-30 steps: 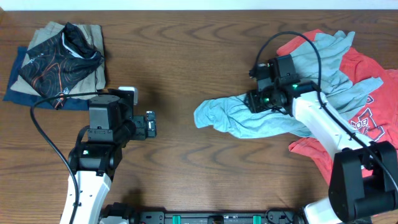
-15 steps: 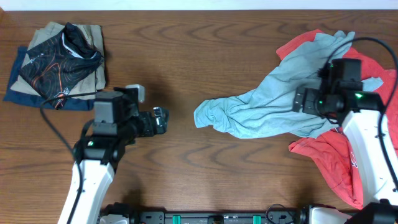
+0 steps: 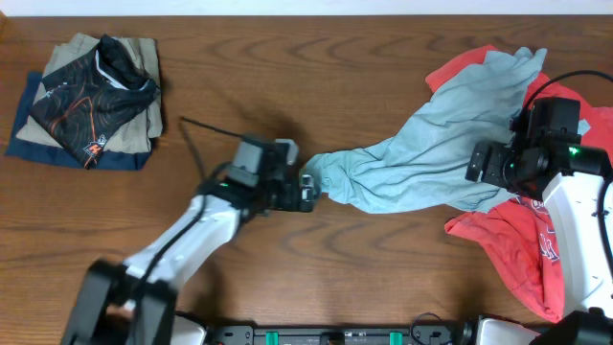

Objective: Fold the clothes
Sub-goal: 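Grasp the blue shirt's left end with the left gripper, then stretch the blue shirt between grippers, left pulling toward the left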

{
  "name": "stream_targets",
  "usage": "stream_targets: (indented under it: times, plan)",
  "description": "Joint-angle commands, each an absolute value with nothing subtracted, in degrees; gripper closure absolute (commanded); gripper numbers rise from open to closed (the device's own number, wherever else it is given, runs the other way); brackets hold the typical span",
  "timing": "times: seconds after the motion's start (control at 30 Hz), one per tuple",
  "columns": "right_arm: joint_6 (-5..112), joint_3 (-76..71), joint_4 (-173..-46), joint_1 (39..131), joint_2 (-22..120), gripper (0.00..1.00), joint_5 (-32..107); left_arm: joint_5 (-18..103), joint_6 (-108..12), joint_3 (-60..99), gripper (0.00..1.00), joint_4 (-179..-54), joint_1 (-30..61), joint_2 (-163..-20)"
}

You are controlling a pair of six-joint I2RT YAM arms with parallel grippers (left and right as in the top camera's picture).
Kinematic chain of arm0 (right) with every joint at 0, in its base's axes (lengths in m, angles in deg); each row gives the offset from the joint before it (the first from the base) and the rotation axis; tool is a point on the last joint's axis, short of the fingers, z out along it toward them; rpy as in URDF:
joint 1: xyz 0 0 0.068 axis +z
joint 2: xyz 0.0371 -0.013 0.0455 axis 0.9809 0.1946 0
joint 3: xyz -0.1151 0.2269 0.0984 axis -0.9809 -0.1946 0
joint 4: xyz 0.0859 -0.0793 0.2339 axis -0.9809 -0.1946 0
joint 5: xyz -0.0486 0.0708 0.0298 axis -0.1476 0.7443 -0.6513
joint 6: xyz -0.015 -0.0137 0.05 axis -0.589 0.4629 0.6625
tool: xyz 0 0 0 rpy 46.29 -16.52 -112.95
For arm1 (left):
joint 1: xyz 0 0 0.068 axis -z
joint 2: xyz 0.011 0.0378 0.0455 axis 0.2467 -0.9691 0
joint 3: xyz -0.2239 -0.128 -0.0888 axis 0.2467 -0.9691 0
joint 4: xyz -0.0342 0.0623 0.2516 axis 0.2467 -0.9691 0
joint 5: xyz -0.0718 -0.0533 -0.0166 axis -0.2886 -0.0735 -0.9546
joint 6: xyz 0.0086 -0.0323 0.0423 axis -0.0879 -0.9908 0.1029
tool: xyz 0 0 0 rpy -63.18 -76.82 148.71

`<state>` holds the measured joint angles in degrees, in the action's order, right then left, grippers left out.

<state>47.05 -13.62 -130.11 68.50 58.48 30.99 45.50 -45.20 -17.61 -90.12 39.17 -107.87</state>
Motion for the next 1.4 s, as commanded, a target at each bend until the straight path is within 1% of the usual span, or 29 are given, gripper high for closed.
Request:
stream_targets:
  times: [0.0, 0.17, 0.2, 0.23, 0.33, 0.4, 0.43, 0.57, 0.73, 0.8, 0.97, 1.03, 1.17, 1.23, 1.37]
  plan:
    - [47.5, -13.6, -130.2, 68.3, 57.9, 0.01, 32.6, 44.9, -48.5, -16.5, 0.02, -84.5, 42.5, -112.9]
    - [47.5, -13.6, -131.5, 68.3, 57.9, 0.01, 33.9, 44.9, -51.0, -16.5, 0.02, -71.6, 47.1, -120.2]
    - [47.5, -13.6, -131.8, 68.3, 57.9, 0.01, 33.9, 44.9, -51.7, -16.5, 0.03, -69.4, 47.9, -121.1]
    - [47.5, -13.6, -132.2, 68.3, 57.9, 0.01, 33.9, 44.9, -52.8, -16.5, 0.12, -66.7, 49.0, -122.2]
    - [47.5, -13.6, -132.5, 68.3, 57.9, 0.01, 33.9, 44.9, -53.7, -16.5, 0.44, -62.3, 51.4, -122.9]
    - [47.5, -13.6, -132.6, 68.3, 57.9, 0.01, 33.9, 44.9, -53.7, -16.5, 0.74, -59.0, 52.6, -122.8]
    - [47.5, -13.6, -132.6, 68.3, 57.9, 0.01, 34.0, 44.9, -53.7, -16.3, 0.93, -57.4, 52.8, -122.8]
    - [47.4, -13.7, -133.3, 68.3, 57.9, 0.01, 35.1, 44.9, -53.7, -14.4, 0.94, -56.1, 51.3, -121.3]
    - [47.2, -14.9, -133.4, 68.3, 57.9, 0.03, 36.1, 45.0, -53.7, -11.0, 0.94, -56.6, 46.4, -114.9]
    - [47.2, -15.8, -133.1, 68.3, 57.9, 0.05, 36.7, 45.0, -53.7, -9.9, 0.94, -56.6, 44.0, -111.5]
    - [43.9, -19.2, -130.4, 69.3, 58.0, 0.17, 40.4, 46.9, -54.9, -8.0, 0.94, -59.0, 36.8, -102.3]
    - [41.9, -20.8, -128.4, 70.6, 58.0, 0.24, 42.1, 47.1, -55.0, -7.9, 0.94, -59.2, 33.9, -98.9]
    - [41.2, -24.4, -123.1, 73.9, 58.0, 0.55, 42.3, 47.7, -55.0, -7.8, 0.94, -59.1, 29.4, -93.9]
    - [41.2, -26.8, -119.0, 75.9, 58.0, 0.61, 42.3, 49.1, -55.0, -7.8, 0.94, -59.2, 27.0, -91.8]
    - [41.2, -30.9, -111.8, 79.4, 58.0, 0.69, 42.1, 49.9, -55.0, -7.8, 0.94, -60.4, 22.1, -89.9]
